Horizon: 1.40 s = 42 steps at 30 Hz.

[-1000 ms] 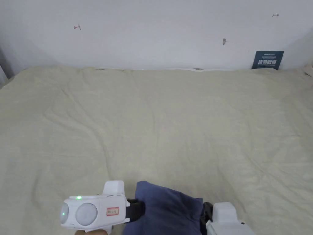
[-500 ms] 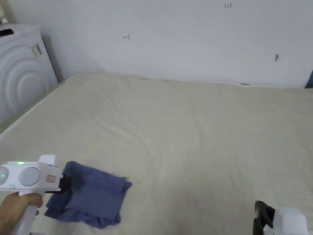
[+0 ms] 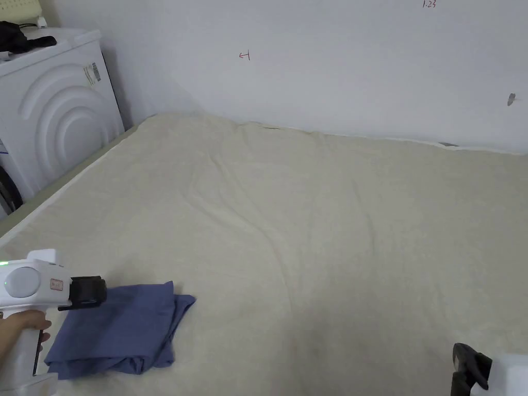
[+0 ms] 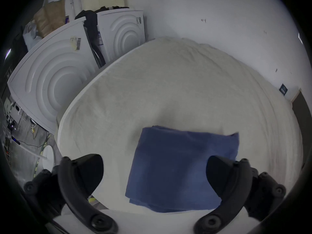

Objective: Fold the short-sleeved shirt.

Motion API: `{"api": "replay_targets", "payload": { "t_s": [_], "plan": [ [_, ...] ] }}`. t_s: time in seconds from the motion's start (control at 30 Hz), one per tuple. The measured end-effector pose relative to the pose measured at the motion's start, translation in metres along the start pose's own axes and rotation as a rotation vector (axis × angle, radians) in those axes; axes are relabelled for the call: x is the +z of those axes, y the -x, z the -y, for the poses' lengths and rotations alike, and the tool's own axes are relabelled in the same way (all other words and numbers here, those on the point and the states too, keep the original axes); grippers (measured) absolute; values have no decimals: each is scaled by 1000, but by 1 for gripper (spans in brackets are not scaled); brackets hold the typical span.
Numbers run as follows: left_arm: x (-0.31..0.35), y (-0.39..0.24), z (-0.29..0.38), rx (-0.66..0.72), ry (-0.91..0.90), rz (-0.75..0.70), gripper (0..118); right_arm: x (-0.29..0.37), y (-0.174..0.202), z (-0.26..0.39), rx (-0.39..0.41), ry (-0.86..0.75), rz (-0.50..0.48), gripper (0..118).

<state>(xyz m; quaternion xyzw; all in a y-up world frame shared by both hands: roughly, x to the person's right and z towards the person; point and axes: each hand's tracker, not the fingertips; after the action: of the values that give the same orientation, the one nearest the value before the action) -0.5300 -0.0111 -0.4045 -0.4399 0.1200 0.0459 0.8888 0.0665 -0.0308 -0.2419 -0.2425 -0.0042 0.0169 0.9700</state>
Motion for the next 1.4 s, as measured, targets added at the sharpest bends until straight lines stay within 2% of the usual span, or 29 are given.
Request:
{"api": "replay_targets", "payload": {
  "t_s": [0.07,0.33,0.6,0.8,0.9,0.97,1.13,1.2,1.33,1.4],
  "plan": [
    [15,-7,0,-7,-46,17,113,5,-4,-3,-4,-14,8,2],
    [93,-55,-4,-50,-212,62,110,40,-27,-36,-17,-118,37,2],
    [199,-124,16,-86,-571,122,108,92,-54,-85,-18,-259,91,2],
    [258,-177,46,-45,-767,203,108,128,-77,-108,-3,-348,157,3],
    [277,-200,62,0,-835,274,109,142,-90,-112,4,-380,175,3],
    [284,-217,73,7,-865,270,109,152,-92,-114,9,-400,187,3],
    [288,-258,101,-55,-917,260,108,169,-104,-113,3,-429,201,3],
    [279,-272,113,-81,-930,262,99,173,-107,-112,7,-435,210,3],
    [272,-295,132,-129,-908,276,66,182,-109,-108,-1,-440,202,3],
    [268,-299,138,-129,-900,313,23,183,-112,-106,-2,-440,204,3]
  ]
}}
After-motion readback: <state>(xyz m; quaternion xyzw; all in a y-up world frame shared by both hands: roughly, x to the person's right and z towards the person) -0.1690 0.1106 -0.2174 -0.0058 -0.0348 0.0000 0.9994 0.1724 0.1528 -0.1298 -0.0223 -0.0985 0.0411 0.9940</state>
